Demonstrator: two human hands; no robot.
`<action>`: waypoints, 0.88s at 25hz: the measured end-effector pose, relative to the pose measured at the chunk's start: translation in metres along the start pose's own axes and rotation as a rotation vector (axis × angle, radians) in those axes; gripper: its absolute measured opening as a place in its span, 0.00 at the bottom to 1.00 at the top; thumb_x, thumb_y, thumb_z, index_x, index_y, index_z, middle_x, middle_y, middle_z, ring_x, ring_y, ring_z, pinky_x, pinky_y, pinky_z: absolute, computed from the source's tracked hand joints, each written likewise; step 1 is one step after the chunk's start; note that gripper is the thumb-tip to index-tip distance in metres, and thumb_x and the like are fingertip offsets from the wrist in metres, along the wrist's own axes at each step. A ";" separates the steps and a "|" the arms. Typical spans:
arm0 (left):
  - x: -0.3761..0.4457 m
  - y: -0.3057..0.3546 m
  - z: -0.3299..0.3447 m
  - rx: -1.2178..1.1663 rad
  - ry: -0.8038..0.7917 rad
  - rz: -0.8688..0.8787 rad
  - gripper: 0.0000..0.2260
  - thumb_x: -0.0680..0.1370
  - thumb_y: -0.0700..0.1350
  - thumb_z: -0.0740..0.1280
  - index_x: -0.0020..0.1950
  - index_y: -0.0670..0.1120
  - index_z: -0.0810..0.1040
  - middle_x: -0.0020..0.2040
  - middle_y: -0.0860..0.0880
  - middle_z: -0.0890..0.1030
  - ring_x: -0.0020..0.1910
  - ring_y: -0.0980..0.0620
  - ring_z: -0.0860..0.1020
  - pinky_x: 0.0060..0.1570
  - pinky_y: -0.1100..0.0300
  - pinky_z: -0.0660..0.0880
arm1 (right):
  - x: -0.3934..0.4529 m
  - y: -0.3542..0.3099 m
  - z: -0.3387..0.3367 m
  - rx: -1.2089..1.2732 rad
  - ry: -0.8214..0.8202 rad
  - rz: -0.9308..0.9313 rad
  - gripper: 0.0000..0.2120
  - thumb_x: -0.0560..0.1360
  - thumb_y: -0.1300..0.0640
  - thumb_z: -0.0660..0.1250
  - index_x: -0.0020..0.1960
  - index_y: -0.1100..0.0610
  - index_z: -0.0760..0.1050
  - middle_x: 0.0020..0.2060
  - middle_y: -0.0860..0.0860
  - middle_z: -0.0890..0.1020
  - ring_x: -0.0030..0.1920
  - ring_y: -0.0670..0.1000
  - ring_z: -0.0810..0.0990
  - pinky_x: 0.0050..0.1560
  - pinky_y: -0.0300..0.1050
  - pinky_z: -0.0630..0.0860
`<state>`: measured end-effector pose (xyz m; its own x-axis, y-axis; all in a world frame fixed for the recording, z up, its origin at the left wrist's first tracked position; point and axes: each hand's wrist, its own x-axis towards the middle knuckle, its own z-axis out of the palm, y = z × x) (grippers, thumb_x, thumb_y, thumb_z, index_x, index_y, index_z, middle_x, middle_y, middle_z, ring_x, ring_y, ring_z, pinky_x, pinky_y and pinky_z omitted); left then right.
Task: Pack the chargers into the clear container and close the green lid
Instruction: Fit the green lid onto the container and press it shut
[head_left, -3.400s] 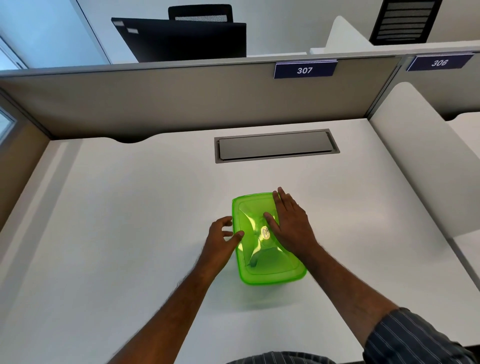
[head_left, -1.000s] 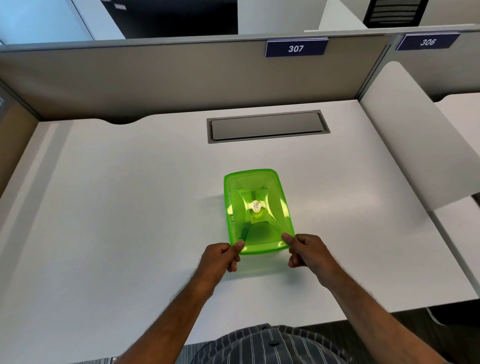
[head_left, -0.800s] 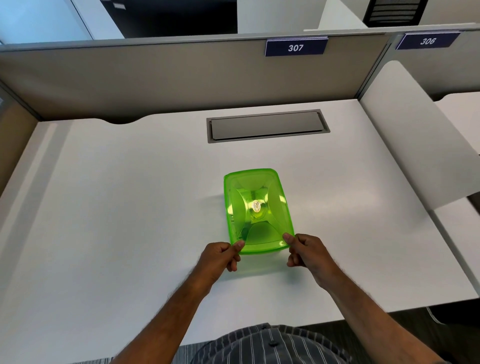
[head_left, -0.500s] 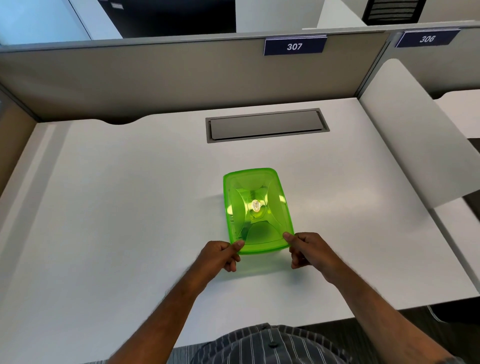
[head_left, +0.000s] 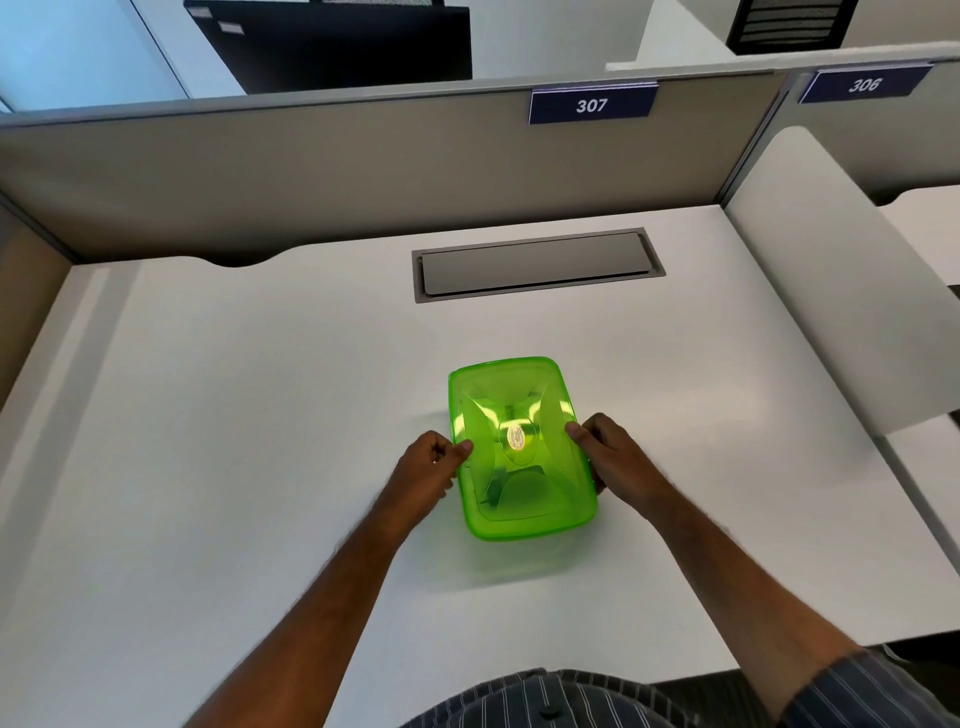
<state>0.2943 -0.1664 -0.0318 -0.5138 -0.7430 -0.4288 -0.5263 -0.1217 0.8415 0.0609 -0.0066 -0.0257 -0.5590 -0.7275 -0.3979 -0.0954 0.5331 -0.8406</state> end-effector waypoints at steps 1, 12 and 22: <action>0.007 0.004 0.000 0.003 0.011 -0.006 0.16 0.79 0.56 0.70 0.43 0.45 0.74 0.33 0.49 0.78 0.30 0.54 0.76 0.32 0.58 0.74 | 0.008 -0.005 0.001 -0.004 0.004 0.005 0.21 0.80 0.42 0.63 0.45 0.61 0.68 0.32 0.51 0.72 0.29 0.49 0.75 0.26 0.46 0.75; 0.089 0.055 -0.005 0.178 0.106 -0.030 0.25 0.80 0.68 0.56 0.42 0.46 0.71 0.40 0.48 0.78 0.46 0.41 0.79 0.46 0.48 0.76 | 0.090 -0.062 0.012 -0.248 0.122 -0.006 0.23 0.79 0.33 0.56 0.40 0.53 0.64 0.35 0.51 0.76 0.41 0.57 0.77 0.45 0.51 0.70; 0.107 0.060 0.018 0.426 0.263 0.022 0.25 0.86 0.58 0.49 0.53 0.40 0.77 0.55 0.34 0.82 0.55 0.32 0.80 0.54 0.45 0.74 | 0.115 -0.074 0.022 -0.455 0.122 -0.021 0.20 0.83 0.42 0.52 0.43 0.55 0.70 0.50 0.61 0.81 0.53 0.63 0.78 0.50 0.52 0.69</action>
<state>0.1955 -0.2418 -0.0329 -0.3689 -0.8897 -0.2690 -0.7750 0.1347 0.6174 0.0220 -0.1394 -0.0178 -0.6430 -0.6986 -0.3139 -0.4437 0.6738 -0.5909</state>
